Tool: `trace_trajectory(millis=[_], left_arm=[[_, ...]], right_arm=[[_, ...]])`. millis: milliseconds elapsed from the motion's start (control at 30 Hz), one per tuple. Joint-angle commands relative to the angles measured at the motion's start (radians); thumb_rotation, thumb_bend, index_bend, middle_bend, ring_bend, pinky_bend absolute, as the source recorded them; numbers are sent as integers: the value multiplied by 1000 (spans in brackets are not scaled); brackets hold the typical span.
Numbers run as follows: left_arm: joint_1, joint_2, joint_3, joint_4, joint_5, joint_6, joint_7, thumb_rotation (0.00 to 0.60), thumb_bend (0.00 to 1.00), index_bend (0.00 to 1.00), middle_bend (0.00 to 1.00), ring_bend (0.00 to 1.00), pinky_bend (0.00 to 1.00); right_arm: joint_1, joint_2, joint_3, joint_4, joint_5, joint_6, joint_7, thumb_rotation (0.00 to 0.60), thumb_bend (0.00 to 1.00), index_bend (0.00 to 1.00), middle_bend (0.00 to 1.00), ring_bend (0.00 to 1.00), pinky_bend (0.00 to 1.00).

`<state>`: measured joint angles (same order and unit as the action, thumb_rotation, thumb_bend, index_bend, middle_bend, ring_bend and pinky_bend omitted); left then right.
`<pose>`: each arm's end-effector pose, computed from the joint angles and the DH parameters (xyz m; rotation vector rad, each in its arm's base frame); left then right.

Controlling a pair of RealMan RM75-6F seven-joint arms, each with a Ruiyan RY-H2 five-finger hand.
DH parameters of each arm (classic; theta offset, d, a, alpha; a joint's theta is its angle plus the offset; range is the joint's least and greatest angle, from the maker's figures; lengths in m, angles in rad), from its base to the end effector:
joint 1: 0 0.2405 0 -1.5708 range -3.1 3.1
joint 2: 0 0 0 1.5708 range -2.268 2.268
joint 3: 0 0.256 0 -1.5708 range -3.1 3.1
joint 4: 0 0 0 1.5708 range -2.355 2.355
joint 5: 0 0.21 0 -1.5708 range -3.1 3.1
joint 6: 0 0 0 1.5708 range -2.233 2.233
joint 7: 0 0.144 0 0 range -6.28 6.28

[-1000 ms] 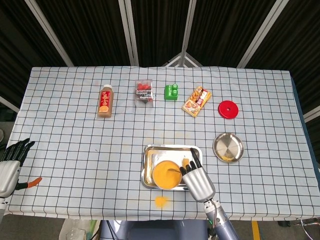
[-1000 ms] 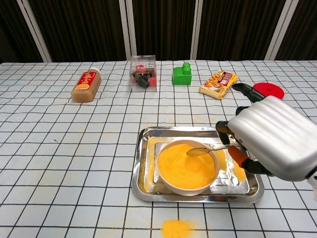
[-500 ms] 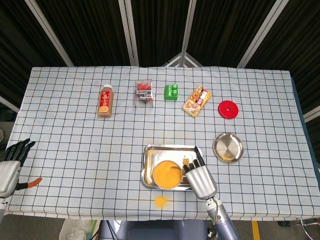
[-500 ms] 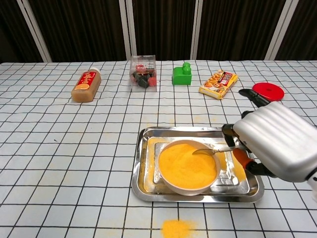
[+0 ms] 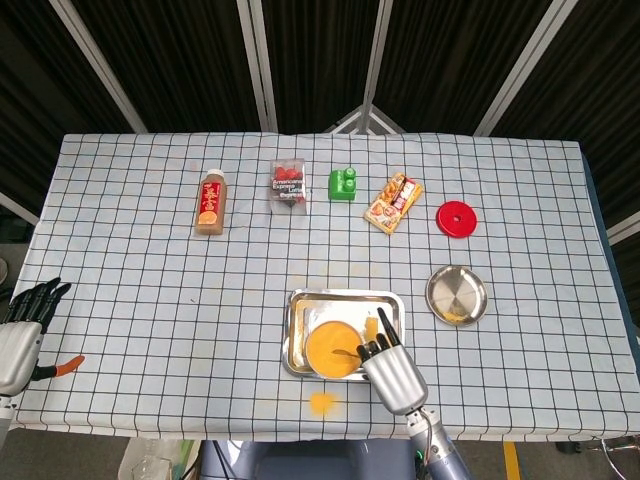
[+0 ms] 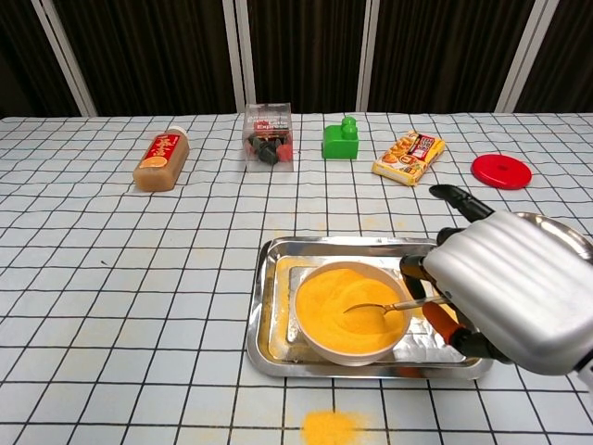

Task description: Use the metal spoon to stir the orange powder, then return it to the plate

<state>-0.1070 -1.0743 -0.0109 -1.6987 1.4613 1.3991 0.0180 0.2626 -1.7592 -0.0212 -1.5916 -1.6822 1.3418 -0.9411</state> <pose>-0.3062 0.1773 0.1505 -1.4301 -1.0175 -0.8429 -0.1441 -0.1777 -0.0445 1.8444 -0.3943 0.8945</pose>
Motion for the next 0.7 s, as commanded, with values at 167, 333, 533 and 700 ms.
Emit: trace_trajectory(millis=[167, 333, 533, 700], left_arm=[[0, 0, -1, -1, -1, 1, 1, 600, 0, 0, 0, 0, 0], [0, -1, -1, -1, -2, 0, 2, 600, 0, 0, 0, 0, 0], [0, 1, -1, -2, -1, 0, -1, 600, 0, 0, 0, 0, 0], [0, 1, -2, -2, -2, 0, -4, 600, 0, 0, 0, 0, 0]], right_arm=[[7, 11, 16, -23, -16, 7, -3, 600, 752, 946, 792, 467, 0], [7, 17, 20, -30, -24, 13, 4, 600, 752, 946, 792, 467, 0], [4, 15, 4, 2, -33, 3, -7, 600, 753, 946, 792, 466, 0], [0, 5, 6, 0, -14, -7, 0, 600, 752, 946, 792, 467, 0]])
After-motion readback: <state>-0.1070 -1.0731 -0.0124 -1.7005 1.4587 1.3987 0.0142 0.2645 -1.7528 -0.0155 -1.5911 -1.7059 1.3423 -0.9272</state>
